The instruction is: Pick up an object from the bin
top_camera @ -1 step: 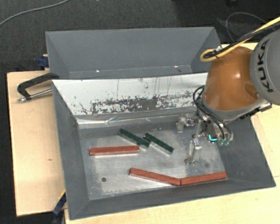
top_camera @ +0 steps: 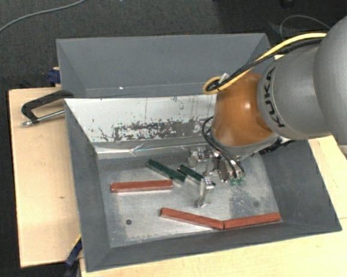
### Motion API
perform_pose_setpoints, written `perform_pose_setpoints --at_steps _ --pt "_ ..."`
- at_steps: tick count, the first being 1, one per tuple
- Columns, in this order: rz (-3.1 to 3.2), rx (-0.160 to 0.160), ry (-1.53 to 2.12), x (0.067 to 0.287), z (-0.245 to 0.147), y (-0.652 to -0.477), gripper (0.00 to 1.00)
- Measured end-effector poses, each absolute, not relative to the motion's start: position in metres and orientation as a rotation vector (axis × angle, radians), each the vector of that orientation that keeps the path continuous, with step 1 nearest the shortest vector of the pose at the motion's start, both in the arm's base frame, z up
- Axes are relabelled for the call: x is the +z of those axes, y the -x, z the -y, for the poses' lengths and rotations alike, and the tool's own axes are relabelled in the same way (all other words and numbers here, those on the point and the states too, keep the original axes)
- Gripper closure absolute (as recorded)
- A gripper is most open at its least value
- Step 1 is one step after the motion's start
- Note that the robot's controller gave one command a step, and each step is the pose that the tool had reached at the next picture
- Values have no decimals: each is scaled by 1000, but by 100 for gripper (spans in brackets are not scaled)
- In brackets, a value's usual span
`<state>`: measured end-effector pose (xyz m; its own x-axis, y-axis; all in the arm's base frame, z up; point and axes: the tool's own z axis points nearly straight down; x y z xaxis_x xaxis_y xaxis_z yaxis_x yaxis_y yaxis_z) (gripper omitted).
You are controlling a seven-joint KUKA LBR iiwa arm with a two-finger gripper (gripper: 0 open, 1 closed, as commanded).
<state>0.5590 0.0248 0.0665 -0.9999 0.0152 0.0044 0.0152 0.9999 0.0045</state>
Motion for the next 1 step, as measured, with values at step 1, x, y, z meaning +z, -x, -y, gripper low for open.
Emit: perform_pose_setpoints --at_steps 1 --pt "3143 -2 30 71 -21 -560 100"
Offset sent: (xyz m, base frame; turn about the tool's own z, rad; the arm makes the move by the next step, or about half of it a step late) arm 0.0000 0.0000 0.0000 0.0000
